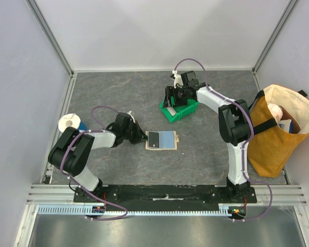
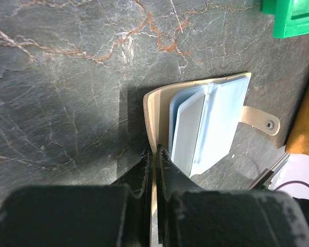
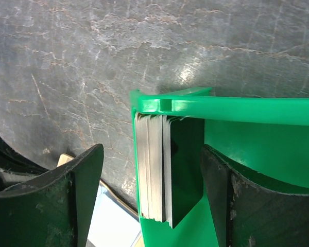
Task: Put the credit cards into the card holder
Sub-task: Pick up the credit card from the storage box.
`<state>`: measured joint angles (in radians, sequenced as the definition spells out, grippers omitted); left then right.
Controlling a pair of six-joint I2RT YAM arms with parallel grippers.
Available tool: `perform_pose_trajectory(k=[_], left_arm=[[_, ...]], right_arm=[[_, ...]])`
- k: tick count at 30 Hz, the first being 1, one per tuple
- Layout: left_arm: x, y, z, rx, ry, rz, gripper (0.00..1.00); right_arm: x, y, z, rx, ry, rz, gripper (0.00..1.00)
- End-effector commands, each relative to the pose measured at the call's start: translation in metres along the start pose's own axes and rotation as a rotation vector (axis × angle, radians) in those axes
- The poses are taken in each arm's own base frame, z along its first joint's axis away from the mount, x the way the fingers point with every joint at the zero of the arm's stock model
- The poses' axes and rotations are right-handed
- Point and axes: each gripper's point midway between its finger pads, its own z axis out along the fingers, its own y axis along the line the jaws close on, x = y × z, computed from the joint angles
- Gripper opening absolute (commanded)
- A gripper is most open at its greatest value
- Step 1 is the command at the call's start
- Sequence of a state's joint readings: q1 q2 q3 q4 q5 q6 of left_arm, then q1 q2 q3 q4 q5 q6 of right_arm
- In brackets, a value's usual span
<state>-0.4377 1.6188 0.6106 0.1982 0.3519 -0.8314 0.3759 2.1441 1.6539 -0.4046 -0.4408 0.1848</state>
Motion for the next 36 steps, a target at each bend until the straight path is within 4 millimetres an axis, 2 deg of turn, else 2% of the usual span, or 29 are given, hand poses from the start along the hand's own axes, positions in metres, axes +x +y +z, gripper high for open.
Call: perform_pose_trajectory(k=[1,7,12,17,27,32,36], left_arm=[[0.008,0.013,0.004,-0.036,0.037,0.022,0.02],[0.006,0.011,0.005,-0.033,0.037,0.02,0.02],[0.008,0.013,0.004,-0.035,0.042,0.018,0.02],[0.007,0.014,0.004,-0.036,0.04,0.016,0.02],[0.008,0.015,0.005,-0.037,0.043,0.012,0.02],[0.008,0.015,0.005,-0.036,0.045,0.012,0.02],[0.008,0.015,0.005,-0.037,0.045,0.011,0.02]], right_arm=[[-0.008,0.016,-0.003,-0.079,0.002,-0.03,0.81],[-0.003,0.02,-0.005,-0.1,0.028,-0.025,0.78],[0.001,0.009,-0.001,-0.055,0.045,-0.03,0.8],[0.005,0.019,-0.003,-0.098,0.069,-0.033,0.78],[-0.007,0.032,-0.017,-0.125,0.043,-0.05,0.67],[-0.007,0.032,-0.019,-0.119,0.042,-0.053,0.63],[-0.007,0.028,-0.019,-0.097,0.041,-0.049,0.55]])
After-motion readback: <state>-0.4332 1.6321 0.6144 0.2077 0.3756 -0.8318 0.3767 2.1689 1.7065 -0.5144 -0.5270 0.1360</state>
